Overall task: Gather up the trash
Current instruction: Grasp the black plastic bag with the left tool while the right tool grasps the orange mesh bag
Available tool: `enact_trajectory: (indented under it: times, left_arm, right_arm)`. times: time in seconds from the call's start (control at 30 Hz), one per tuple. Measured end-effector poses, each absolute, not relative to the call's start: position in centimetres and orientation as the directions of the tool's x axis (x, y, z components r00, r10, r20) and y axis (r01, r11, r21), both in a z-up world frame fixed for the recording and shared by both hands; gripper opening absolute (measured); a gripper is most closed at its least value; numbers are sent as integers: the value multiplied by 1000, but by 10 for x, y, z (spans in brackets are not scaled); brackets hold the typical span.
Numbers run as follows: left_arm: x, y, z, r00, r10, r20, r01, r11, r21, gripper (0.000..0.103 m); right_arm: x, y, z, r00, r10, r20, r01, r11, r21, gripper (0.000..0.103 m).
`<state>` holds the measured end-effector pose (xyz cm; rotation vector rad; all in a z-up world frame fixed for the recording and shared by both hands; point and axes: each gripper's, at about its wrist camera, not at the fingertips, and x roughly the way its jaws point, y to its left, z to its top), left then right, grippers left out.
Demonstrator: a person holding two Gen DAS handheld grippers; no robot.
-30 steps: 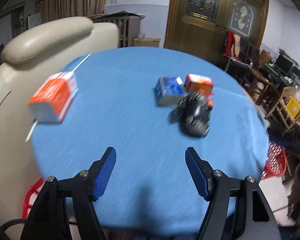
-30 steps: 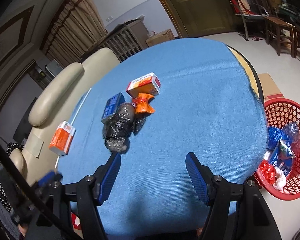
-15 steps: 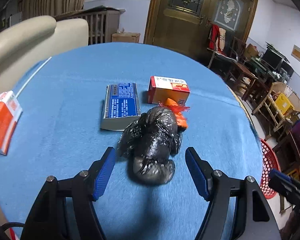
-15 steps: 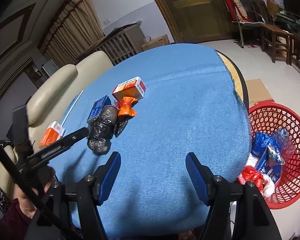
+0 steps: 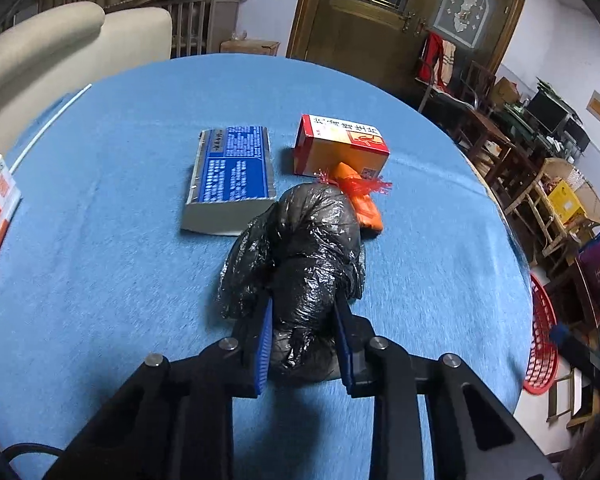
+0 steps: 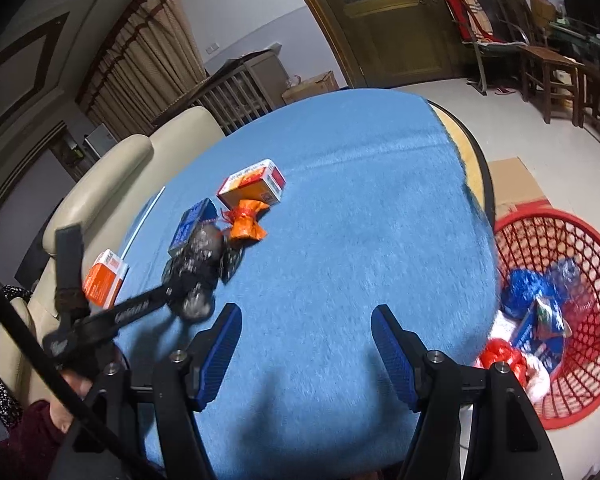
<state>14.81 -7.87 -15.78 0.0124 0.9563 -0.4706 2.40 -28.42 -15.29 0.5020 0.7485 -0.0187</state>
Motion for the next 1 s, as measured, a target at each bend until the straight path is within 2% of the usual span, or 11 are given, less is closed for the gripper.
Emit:
enact_trajectory:
  times: [0.27,0.43,0.77,0.87,0.9,0.93,1.0]
  left_arm:
    - [122,-36,-142,533,-346,-772,340,923,-179,29]
    - [119,-11,-141,540,-321,-778,290,939,-186,29]
    - [121,4,-149,502,-334,-798,260,938,-229,29]
    - [122,5,-151,492,-341,-801,262,935,-237,30]
    - [122,5,-151,490,-341,-802,261,935,-238,31]
    - [121,6,-151,488,-338,-805,259,937,-236,31]
    - [123,7,-152,479,-341,-809,259,935,-241,31]
  right_arm:
    - [97,-263,-149,707,200,-678,133,905,405,70]
    - [153,-236,-154,663,226,-713,83,925,371,51]
    - [236,-208,-175,572,205,-795,96,945,312,44]
    - [249,-206,-186,546,197,-814,109,947,302,37]
    - [251,-205,-187,543,189,-818,107,951,291,30]
    - [252,-205,-188,537,186,-822,104,953,284,28]
    - [248,-207,-187,539,196,-819,101,951,294,27]
